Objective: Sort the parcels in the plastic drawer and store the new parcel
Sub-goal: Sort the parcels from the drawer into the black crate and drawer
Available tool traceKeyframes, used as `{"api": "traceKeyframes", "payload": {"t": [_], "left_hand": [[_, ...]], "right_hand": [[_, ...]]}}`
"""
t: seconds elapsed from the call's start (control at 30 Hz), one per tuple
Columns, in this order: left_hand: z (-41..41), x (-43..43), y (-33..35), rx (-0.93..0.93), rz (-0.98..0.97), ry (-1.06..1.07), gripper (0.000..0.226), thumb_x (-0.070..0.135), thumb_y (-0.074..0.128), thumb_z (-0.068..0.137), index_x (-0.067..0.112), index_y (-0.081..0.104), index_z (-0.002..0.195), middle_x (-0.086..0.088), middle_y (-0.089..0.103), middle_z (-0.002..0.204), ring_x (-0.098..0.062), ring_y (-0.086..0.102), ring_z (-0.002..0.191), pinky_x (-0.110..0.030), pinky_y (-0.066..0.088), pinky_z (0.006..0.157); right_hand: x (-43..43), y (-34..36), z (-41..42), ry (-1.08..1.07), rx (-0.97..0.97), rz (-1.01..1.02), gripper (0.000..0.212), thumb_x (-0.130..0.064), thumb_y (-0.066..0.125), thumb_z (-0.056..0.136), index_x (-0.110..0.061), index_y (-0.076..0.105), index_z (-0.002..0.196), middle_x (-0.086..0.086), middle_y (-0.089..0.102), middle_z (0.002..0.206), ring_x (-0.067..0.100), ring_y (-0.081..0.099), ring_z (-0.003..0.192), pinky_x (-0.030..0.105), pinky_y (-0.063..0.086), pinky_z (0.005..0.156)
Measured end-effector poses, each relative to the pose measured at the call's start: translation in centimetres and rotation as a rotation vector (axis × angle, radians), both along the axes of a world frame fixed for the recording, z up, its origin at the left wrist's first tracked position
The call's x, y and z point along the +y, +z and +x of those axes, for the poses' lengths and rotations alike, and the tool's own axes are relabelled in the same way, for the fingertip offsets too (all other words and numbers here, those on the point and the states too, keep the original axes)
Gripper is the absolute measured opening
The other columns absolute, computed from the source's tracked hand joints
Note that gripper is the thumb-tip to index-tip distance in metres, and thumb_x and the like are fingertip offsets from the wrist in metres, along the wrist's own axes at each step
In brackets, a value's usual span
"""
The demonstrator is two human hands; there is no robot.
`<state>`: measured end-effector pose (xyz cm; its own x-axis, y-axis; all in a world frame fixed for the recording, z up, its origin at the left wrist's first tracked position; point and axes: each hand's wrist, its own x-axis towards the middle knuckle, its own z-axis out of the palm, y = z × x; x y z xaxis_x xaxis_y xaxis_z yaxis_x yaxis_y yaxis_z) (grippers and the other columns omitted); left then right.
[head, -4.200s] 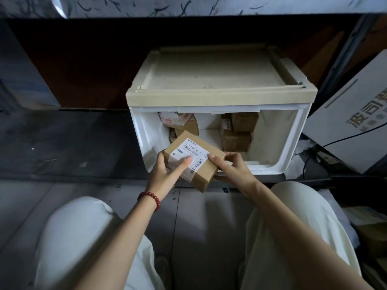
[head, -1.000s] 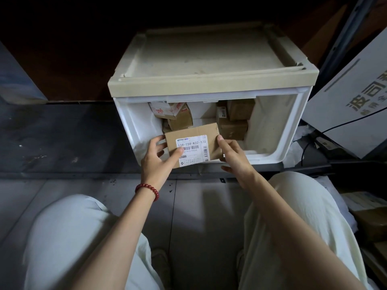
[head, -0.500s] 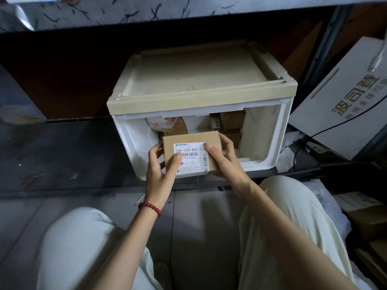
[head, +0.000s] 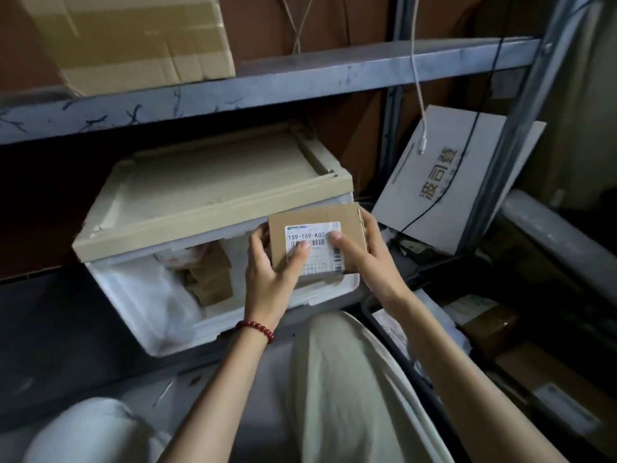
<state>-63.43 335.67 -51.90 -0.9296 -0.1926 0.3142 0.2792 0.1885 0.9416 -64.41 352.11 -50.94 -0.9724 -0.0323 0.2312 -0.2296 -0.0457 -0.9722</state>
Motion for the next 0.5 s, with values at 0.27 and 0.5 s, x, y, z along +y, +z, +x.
{"api": "traceKeyframes", "payload": {"t": [0.27, 0.5], "left_hand": [[-1.2, 8.8, -0.6, -0.144, -0.246, -0.282, 0.102, 0.055, 0.085, 0.056, 0.034, 0.029, 0.138, 0.016, 0.060, 0.118, 0.002, 0.057, 0.107, -0.019, 0.047, 0.084], [-1.2, 16.4, -3.4, -0.217, -0.347, -0.420, 0.100, 0.054, 0.084, 0.058, 0.021, 0.039, 0.141, 0.005, 0.059, 0.126, -0.011, 0.058, 0.111, -0.034, 0.050, 0.094]], "right_hand": [[9.2, -2.0, 2.9, -0.178, -0.053, 0.026, 0.037, -0.023, 0.071, 0.086, -0.043, 0.054, 0.111, -0.005, 0.070, 0.111, 0.012, 0.068, 0.102, 0.045, 0.056, 0.090], [15.7, -5.0, 5.9, -0.388, -0.174, -0.038, 0.072, -0.023, 0.075, 0.082, -0.032, 0.032, 0.140, -0.006, 0.062, 0.121, 0.007, 0.066, 0.103, 0.036, 0.058, 0.085]]}}
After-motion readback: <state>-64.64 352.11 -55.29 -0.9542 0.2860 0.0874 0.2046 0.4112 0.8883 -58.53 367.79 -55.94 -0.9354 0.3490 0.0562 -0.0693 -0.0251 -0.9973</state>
